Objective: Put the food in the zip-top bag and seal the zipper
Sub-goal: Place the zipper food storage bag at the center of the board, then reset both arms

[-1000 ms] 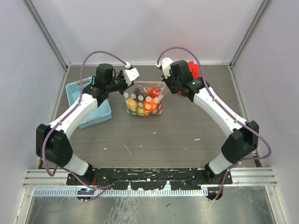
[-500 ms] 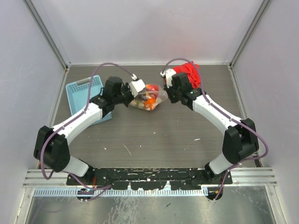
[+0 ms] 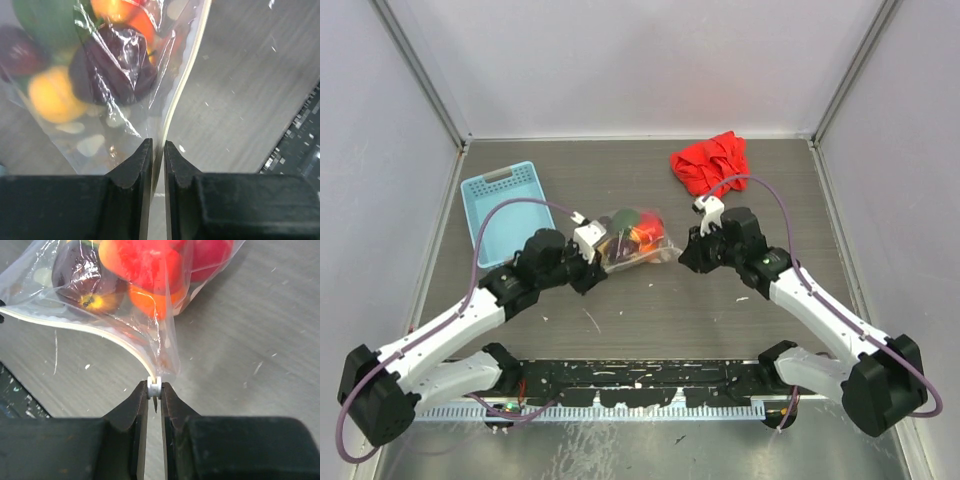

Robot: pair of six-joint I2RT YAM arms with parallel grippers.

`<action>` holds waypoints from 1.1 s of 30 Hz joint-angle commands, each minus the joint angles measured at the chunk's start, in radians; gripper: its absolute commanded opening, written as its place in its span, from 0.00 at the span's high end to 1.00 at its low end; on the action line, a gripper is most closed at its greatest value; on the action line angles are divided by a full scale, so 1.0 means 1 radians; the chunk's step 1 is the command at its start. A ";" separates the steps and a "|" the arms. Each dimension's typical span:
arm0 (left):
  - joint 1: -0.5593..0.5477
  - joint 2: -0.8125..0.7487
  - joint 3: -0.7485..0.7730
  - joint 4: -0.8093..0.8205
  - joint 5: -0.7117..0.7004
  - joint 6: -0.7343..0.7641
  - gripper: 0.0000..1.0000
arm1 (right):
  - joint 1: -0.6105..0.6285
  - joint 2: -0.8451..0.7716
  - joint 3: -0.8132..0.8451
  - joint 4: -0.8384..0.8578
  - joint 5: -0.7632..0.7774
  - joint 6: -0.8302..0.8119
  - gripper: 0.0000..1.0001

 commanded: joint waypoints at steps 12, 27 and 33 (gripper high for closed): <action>-0.022 -0.421 -0.159 -0.062 -0.063 -0.468 0.41 | -0.001 -0.327 -0.206 0.022 -0.029 0.139 0.51; 0.314 -0.302 0.094 -0.251 -0.141 -0.461 0.02 | -0.120 -0.241 -0.015 -0.007 0.433 0.156 0.00; 0.433 -0.389 0.193 -0.397 -0.236 -0.400 0.02 | -0.252 -0.355 0.022 -0.112 0.582 0.205 0.00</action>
